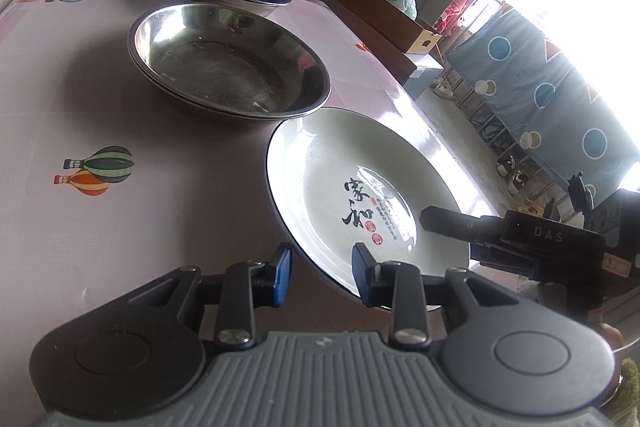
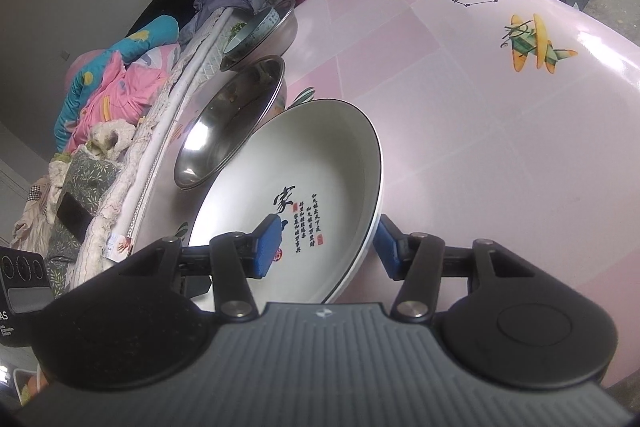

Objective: Organize plates and bowls
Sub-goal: 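Close the left tool on the white plate rim while the right tool grips the opposite rim, then lift and carry the white plate with both tools over the steel bowl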

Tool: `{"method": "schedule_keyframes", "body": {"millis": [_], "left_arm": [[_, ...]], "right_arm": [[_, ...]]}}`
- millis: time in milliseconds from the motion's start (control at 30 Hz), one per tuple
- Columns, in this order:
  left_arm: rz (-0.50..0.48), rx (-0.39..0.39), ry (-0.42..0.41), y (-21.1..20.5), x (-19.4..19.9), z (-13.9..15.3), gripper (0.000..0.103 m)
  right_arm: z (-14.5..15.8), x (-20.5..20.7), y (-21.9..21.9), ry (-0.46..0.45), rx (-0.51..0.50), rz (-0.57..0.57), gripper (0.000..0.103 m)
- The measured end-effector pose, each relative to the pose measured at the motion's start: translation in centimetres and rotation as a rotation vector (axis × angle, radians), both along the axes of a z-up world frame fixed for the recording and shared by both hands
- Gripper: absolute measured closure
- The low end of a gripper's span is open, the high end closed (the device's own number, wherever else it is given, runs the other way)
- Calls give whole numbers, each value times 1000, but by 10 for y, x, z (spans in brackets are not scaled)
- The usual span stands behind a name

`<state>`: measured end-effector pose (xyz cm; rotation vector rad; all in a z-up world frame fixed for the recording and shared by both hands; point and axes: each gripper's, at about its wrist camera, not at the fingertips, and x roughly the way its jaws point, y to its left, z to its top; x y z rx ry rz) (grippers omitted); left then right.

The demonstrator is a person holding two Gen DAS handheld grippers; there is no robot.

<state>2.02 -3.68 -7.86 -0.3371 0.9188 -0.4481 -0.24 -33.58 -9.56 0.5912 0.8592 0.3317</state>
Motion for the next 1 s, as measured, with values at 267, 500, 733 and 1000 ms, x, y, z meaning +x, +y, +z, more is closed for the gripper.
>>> {"method": "schedule_keyframes", "body": {"millis": [267, 500, 733, 1000], "left_arm": [[-10, 17, -15, -6, -4, 1, 66], [-4, 25, -18, -7, -3, 0, 65], [6, 44, -22, -10, 2, 0, 63], [1, 49, -11, -15, 4, 2, 55]], "right_arm": [[-3, 2, -11, 11, 51, -35, 52], [-1, 5, -16, -3, 9, -57, 52], [-3, 13, -18, -11, 11, -52, 53], [-3, 19, -12, -10, 19, -19, 53]]}}
